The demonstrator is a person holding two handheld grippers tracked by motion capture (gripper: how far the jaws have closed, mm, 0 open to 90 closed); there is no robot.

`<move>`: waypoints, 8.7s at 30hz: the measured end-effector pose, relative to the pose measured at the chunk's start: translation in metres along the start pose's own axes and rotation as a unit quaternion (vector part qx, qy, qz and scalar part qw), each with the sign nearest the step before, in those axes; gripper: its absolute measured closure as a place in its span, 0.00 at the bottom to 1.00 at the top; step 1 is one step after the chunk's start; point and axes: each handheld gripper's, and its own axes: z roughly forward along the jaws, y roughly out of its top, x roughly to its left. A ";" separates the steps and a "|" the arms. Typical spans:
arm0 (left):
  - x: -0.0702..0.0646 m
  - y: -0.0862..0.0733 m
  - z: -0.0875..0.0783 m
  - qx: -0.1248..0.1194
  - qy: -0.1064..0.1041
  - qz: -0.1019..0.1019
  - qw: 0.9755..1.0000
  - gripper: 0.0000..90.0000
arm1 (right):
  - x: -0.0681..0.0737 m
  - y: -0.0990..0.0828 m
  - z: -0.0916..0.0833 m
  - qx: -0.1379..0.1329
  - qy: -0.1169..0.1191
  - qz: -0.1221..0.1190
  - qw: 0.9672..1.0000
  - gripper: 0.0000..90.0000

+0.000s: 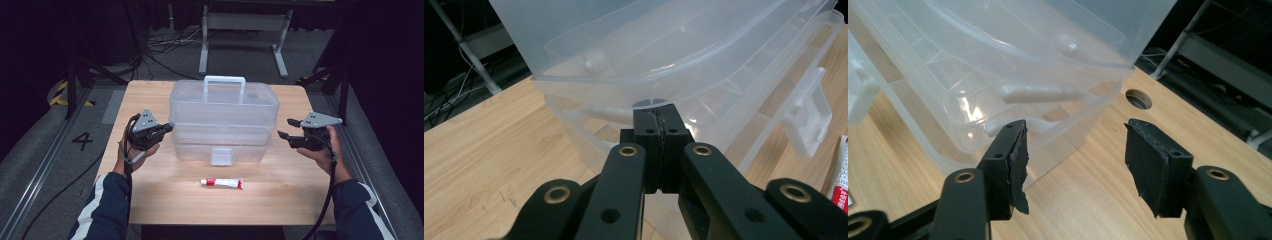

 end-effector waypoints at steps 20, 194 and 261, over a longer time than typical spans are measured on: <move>0.002 0.009 0.003 -0.007 0.000 0.009 1.000 1.00 | 0.013 0.014 0.016 -0.080 -0.050 -0.019 0.995 0.53; -0.031 -0.012 0.045 0.125 -0.113 0.171 0.971 0.79 | -0.033 0.122 0.053 -0.092 -0.211 0.017 0.973 0.95; -0.031 -0.014 0.046 0.113 -0.115 0.166 0.973 0.78 | -0.075 0.137 0.093 -0.086 -0.195 0.080 0.974 0.95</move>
